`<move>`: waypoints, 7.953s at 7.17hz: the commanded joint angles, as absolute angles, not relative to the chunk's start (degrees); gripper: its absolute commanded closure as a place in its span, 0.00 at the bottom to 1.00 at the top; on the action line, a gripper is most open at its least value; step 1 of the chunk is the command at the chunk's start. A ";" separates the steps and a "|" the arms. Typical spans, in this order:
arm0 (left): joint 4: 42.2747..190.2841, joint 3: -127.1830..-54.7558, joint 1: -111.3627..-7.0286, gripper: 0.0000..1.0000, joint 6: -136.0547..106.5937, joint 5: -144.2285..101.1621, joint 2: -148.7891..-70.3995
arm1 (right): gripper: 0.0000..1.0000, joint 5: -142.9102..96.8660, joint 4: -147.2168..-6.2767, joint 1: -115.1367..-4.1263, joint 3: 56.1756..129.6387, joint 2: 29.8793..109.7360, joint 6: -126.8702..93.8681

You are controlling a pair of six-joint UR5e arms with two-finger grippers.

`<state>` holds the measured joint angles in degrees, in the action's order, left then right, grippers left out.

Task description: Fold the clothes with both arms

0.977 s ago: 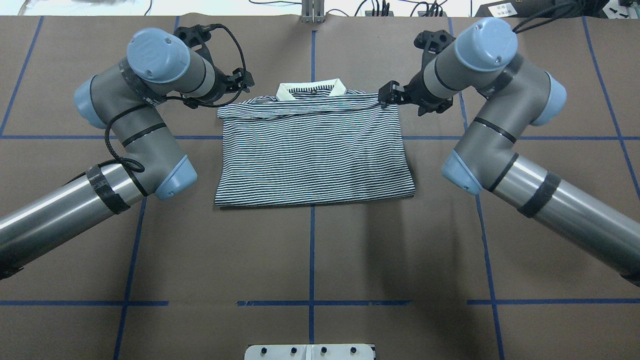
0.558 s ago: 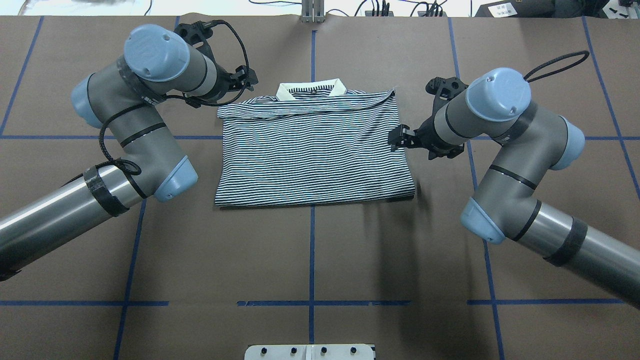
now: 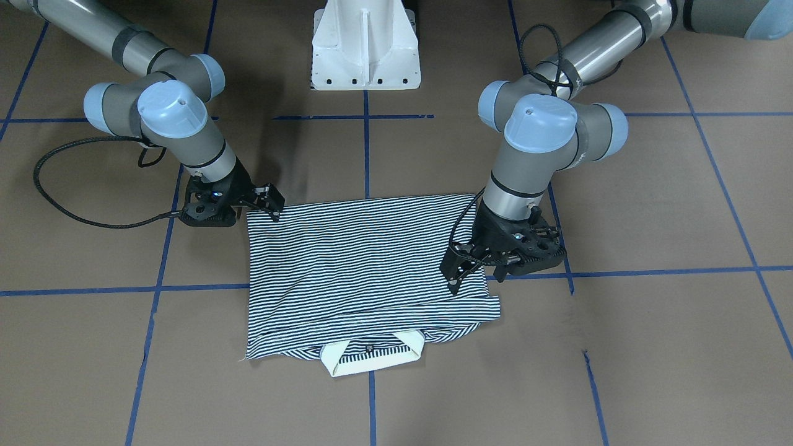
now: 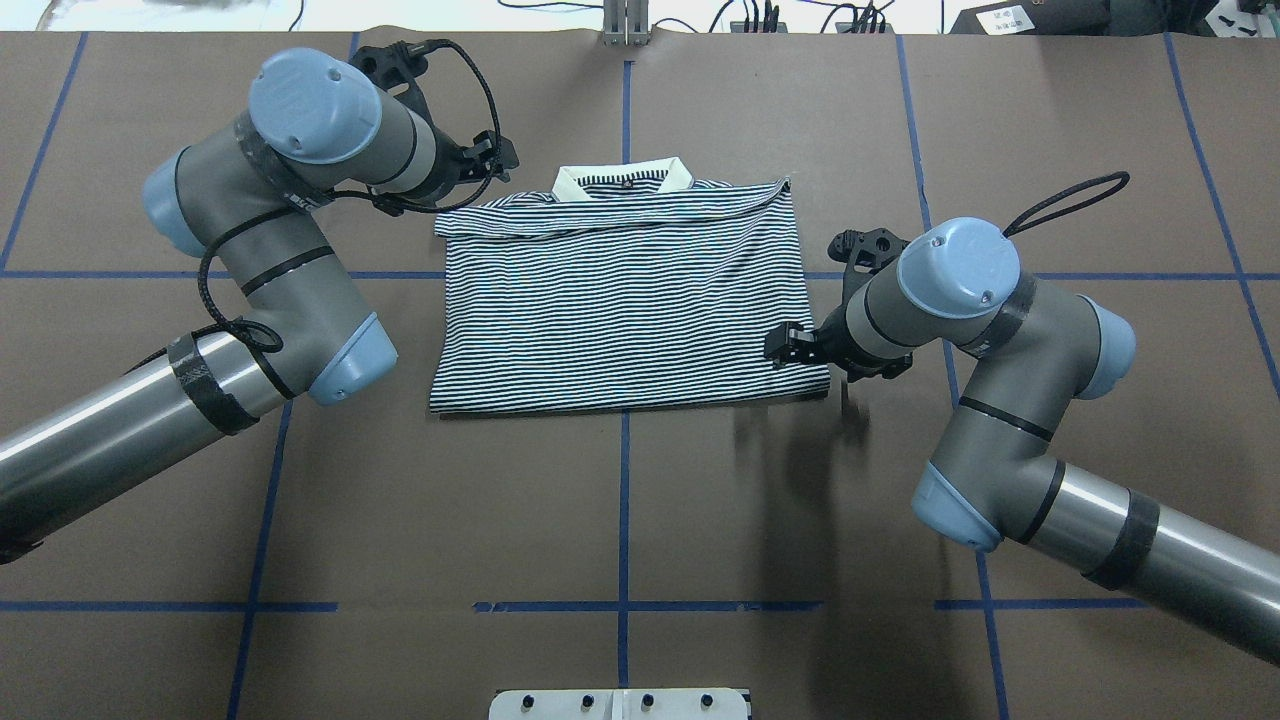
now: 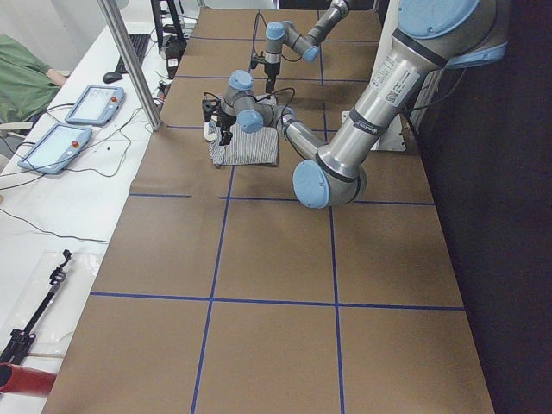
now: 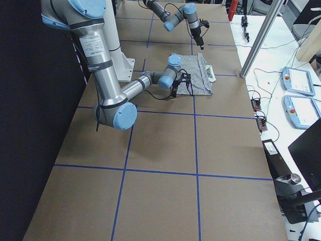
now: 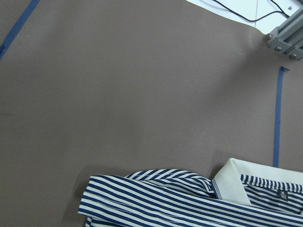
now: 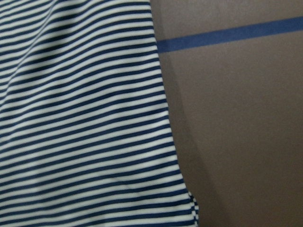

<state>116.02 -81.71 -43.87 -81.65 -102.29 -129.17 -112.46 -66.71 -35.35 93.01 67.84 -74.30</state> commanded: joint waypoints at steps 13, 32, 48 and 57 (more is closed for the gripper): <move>115.93 -85.95 -43.07 0.00 -81.65 -102.39 -128.41 | 1.00 -114.34 -68.20 -12.26 123.30 95.45 -81.71; 95.10 -99.32 -18.37 0.46 -111.88 -96.50 -122.70 | 0.00 -114.43 -67.50 -31.55 127.35 88.42 -81.83; 120.27 -64.13 -40.87 1.00 -76.84 -90.72 -138.93 | 0.00 -113.55 -67.41 -31.82 126.65 88.42 -81.83; 112.30 -81.82 -44.91 0.00 -65.59 -98.00 -129.15 | 0.00 -110.57 -73.52 -32.61 118.32 77.91 -80.60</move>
